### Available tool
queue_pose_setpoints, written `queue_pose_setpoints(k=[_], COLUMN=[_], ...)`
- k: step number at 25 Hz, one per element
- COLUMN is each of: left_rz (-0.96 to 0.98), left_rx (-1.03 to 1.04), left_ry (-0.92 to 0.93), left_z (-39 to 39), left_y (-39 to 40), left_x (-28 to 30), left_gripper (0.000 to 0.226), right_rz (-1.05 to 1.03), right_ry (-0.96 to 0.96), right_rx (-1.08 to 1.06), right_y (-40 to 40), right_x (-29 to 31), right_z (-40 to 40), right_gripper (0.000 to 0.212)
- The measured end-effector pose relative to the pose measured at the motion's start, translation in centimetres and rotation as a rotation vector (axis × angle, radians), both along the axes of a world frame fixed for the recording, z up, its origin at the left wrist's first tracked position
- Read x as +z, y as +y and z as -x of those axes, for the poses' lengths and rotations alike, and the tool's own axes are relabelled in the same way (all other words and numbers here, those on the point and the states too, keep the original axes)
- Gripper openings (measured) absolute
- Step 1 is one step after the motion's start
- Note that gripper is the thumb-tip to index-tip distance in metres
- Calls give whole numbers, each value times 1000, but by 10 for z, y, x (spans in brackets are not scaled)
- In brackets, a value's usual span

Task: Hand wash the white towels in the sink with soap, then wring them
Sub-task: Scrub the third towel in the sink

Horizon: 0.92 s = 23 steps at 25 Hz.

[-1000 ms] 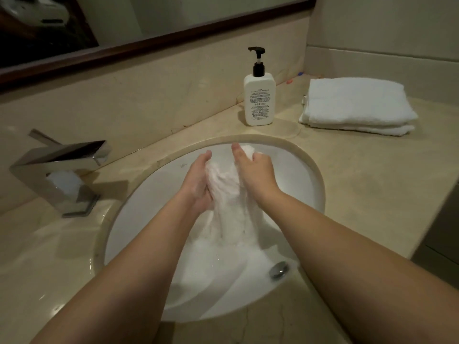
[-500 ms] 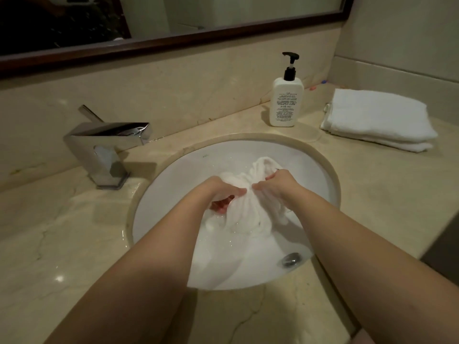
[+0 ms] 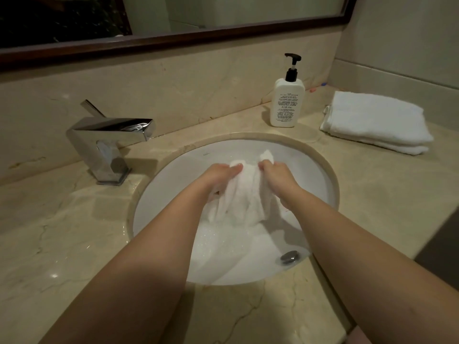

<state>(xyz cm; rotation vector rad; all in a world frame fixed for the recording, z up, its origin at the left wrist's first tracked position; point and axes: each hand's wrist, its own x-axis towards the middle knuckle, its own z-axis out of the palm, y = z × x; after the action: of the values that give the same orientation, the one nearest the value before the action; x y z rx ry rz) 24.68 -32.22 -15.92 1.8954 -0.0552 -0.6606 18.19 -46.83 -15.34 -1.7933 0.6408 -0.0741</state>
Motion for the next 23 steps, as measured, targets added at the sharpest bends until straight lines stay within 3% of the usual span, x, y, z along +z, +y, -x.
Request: queue_pose_setpoints(k=[3,6,11,19,21,23], left_rz=[241,432,618,431,352,313], left_rx=[55,100,273,127,209,367], left_ry=[9,39,-110,-554,-582,-514], left_z=[3,12,20,38,37,35], left_y=[0,1,-11,-26,-25,-20], left_x=[14,34,63,109,99,77], left_gripper=[40,35,20,48,43,45], right_rz=[-198,-379,-77,214,367,386], right_ry=[-155,-227,-294,-394,-330,-239], right_rx=[-53,66,-62,-45,-34,-39], right_y=[6,6,0,-20,-26,-33], right_x=[11,28,77,125,114,91], right_z=[4,12,22,38,40,37], right_gripper=[22,29,3,35,43,41])
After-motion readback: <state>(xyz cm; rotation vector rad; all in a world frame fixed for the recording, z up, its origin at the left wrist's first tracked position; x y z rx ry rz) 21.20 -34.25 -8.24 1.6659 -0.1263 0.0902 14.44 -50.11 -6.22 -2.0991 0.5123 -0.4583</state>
